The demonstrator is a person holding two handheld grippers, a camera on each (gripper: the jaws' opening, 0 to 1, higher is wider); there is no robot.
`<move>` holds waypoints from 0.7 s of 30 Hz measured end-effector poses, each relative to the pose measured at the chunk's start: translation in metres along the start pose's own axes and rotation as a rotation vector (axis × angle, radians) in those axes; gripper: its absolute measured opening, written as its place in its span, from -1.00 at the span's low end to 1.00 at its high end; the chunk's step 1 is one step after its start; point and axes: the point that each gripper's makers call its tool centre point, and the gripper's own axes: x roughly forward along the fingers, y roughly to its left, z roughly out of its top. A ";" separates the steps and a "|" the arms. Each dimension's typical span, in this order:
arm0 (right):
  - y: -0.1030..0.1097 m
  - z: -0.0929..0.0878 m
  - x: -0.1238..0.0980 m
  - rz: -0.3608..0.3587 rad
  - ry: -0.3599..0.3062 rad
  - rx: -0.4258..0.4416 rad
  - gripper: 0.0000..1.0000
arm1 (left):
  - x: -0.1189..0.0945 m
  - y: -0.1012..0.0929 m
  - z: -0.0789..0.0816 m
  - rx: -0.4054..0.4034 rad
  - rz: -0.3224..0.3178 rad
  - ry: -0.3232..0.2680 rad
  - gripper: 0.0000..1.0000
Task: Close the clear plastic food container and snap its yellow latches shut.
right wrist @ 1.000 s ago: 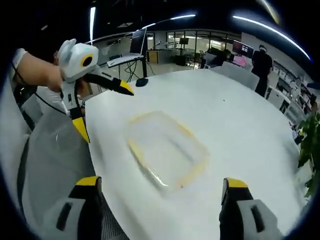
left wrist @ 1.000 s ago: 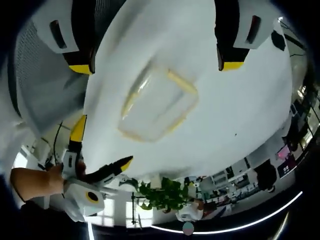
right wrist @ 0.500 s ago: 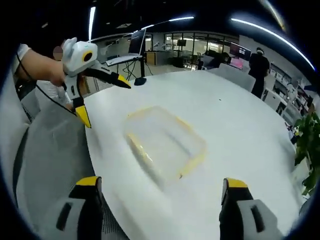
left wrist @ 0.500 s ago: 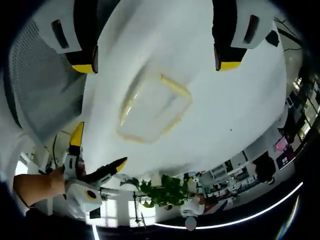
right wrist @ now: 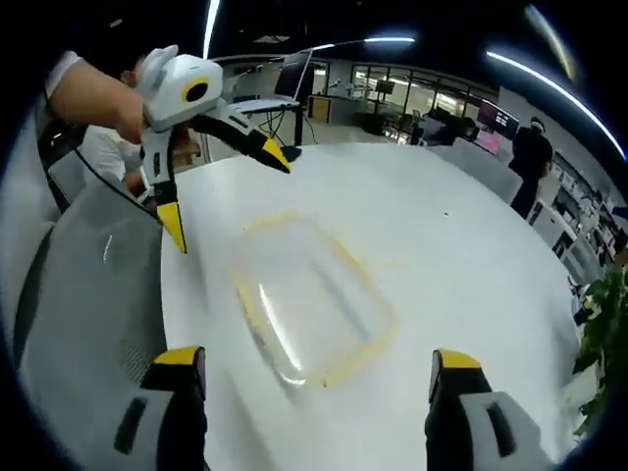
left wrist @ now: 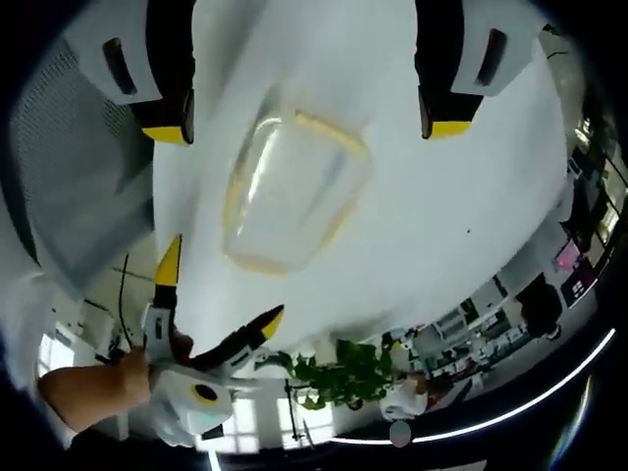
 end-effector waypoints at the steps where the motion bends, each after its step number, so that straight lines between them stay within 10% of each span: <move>1: -0.001 0.001 0.001 0.002 0.001 0.000 0.85 | 0.001 0.000 0.001 -0.002 -0.006 0.001 0.81; 21: -0.007 0.001 0.018 0.042 0.003 0.006 0.76 | 0.021 0.007 0.001 0.021 -0.045 0.009 0.69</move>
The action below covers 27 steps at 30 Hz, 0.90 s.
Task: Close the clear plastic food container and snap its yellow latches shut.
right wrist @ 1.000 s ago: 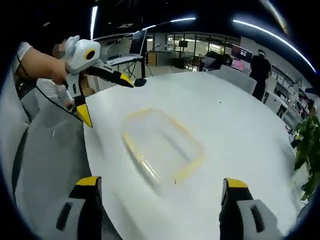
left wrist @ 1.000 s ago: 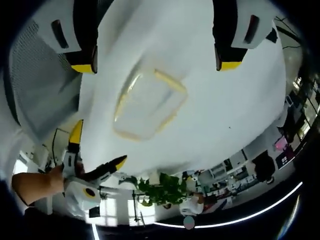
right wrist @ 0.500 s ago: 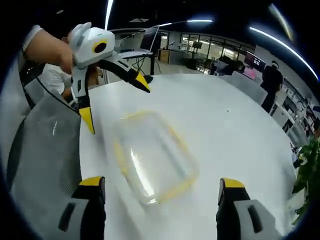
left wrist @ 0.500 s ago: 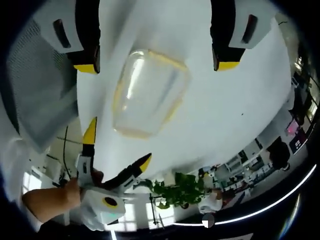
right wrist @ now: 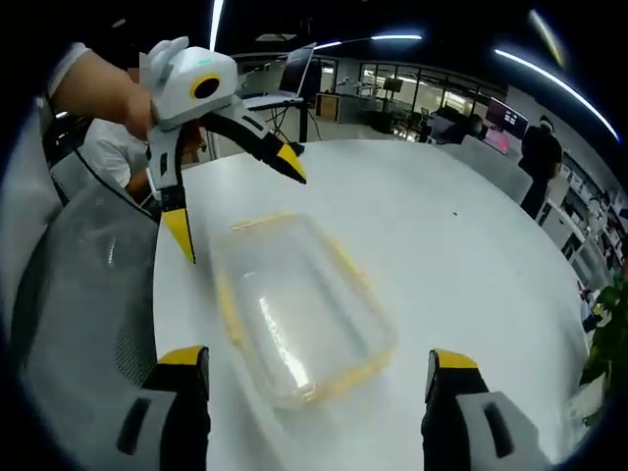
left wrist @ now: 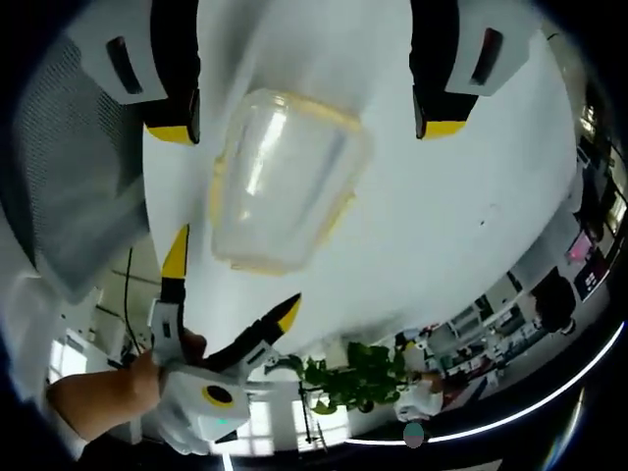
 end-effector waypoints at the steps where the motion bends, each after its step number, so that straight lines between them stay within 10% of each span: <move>1: -0.001 0.000 0.001 0.000 0.002 -0.005 0.74 | 0.002 -0.002 -0.001 0.010 -0.004 0.006 0.67; 27: 0.002 -0.002 0.016 0.011 0.019 -0.002 0.31 | 0.017 0.000 -0.012 -0.025 -0.029 0.024 0.32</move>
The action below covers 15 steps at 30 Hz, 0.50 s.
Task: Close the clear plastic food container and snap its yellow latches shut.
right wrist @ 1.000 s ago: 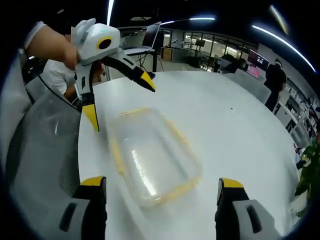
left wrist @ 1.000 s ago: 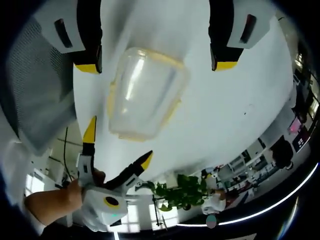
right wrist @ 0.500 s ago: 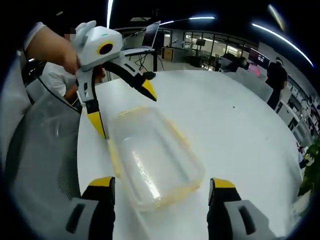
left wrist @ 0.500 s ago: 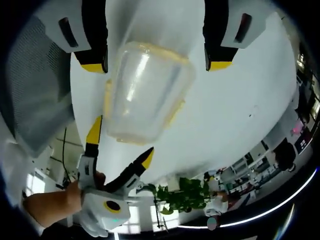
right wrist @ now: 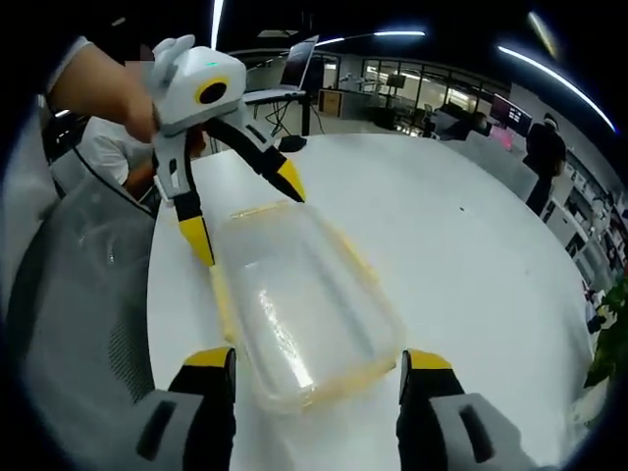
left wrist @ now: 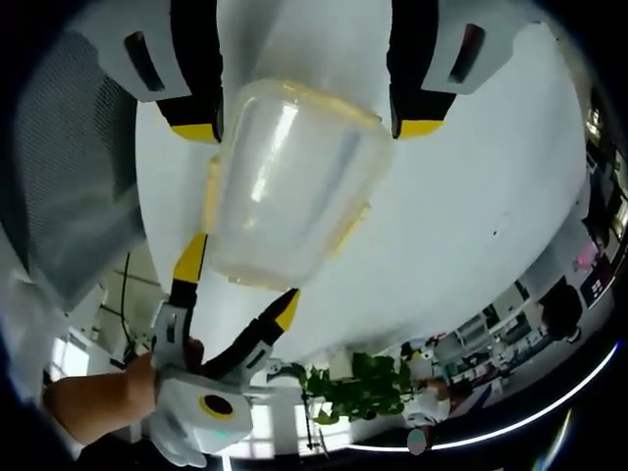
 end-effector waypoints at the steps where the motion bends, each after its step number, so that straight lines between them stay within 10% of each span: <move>1: 0.001 0.001 0.001 -0.001 0.001 -0.004 0.31 | -0.001 0.001 -0.002 -0.001 0.004 0.000 0.32; 15: 0.017 0.032 0.030 0.014 -0.008 -0.021 0.23 | -0.029 0.021 -0.034 -0.015 0.030 0.024 0.31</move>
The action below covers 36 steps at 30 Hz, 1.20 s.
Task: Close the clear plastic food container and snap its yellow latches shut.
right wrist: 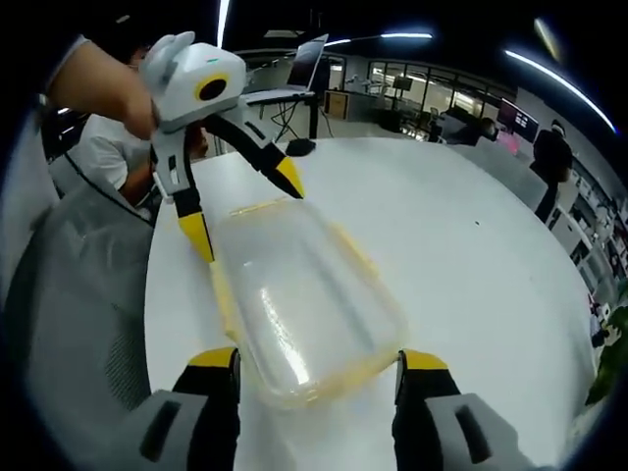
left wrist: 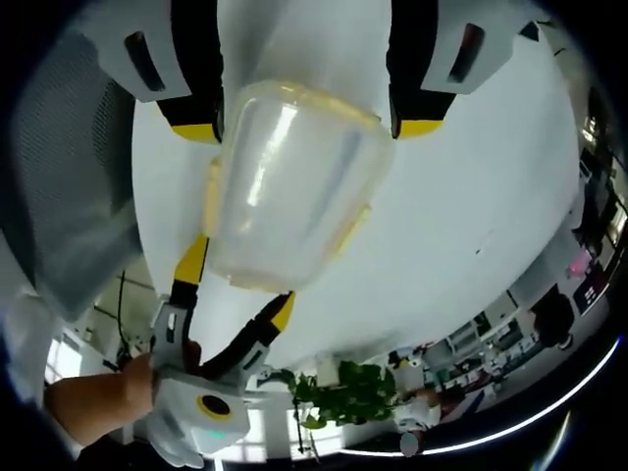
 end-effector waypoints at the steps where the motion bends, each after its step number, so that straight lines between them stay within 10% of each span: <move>1: 0.001 0.002 0.002 0.000 -0.001 0.001 0.23 | -0.002 0.002 -0.003 -0.001 0.001 0.002 0.31; 16: 0.003 0.030 0.026 -0.023 0.002 0.013 0.22 | -0.017 0.032 -0.022 0.022 -0.004 0.004 0.31; 36: -0.059 0.054 0.052 -0.056 -0.005 0.016 0.23 | 0.004 0.099 -0.007 0.039 -0.009 -0.008 0.31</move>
